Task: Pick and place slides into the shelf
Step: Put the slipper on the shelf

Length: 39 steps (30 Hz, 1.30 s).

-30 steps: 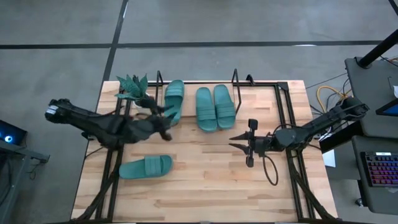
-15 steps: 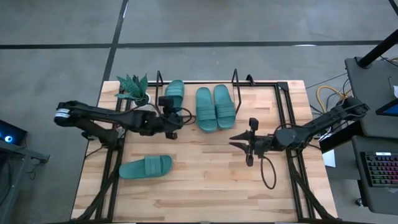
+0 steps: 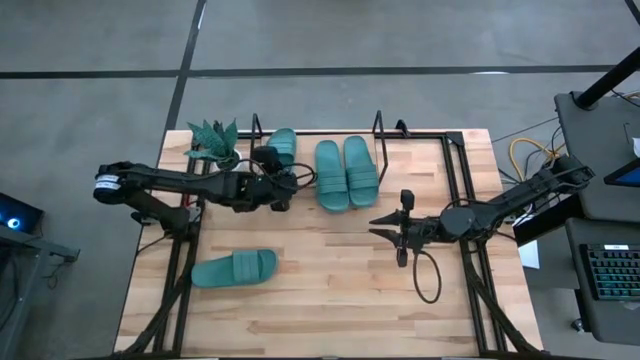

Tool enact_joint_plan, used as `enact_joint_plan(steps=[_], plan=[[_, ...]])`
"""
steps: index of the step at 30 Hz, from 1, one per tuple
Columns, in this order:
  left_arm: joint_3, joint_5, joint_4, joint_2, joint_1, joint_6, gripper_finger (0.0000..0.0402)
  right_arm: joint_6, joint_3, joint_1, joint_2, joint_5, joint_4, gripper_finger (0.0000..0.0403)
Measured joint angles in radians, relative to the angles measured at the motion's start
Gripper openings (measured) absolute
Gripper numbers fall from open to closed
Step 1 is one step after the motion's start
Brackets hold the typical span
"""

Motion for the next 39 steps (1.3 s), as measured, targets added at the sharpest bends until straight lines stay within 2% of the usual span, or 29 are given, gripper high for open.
enact_joint_plan(steps=[4, 8, 12, 16, 24, 29, 34, 39], plan=[[-0.001, 0.051, 0.002, 0.032, 0.026, 0.022, 0.0166, -0.001, 0.000, 0.000, -0.002, 0.000, 0.000, 0.0070], [-0.002, 0.053, 0.002, 0.085, 0.041, 0.049, 0.0190, -0.001, 0.000, 0.000, -0.003, 0.000, 0.000, 0.0069], [-0.002, 0.047, 0.014, 0.145, 0.048, 0.105, 0.0194, 0.000, 0.000, 0.000, -0.004, 0.000, -0.008, 0.0073], [0.001, -0.025, 0.018, 0.186, 0.065, 0.138, 0.0195, 0.003, 0.000, 0.000, -0.005, 0.000, -0.008, 0.0078], [-0.001, -0.044, 0.031, 0.222, 0.179, 0.155, 0.0195, 0.006, 0.000, 0.000, -0.005, 0.000, -0.014, 0.0073], [-0.001, 0.001, 0.073, 0.211, 0.252, 0.203, 0.0195, 0.006, 0.000, 0.000, -0.005, -0.001, -0.014, 0.0068], [-0.004, 0.144, 0.112, 0.219, 0.316, 0.257, 0.0195, 0.004, 0.000, 0.000, -0.004, -0.001, -0.014, 0.0074], [-0.008, 0.149, 0.138, 0.223, 0.363, 0.260, 0.0193, 0.004, 0.000, 0.000, -0.004, -0.001, -0.014, 0.0077]])
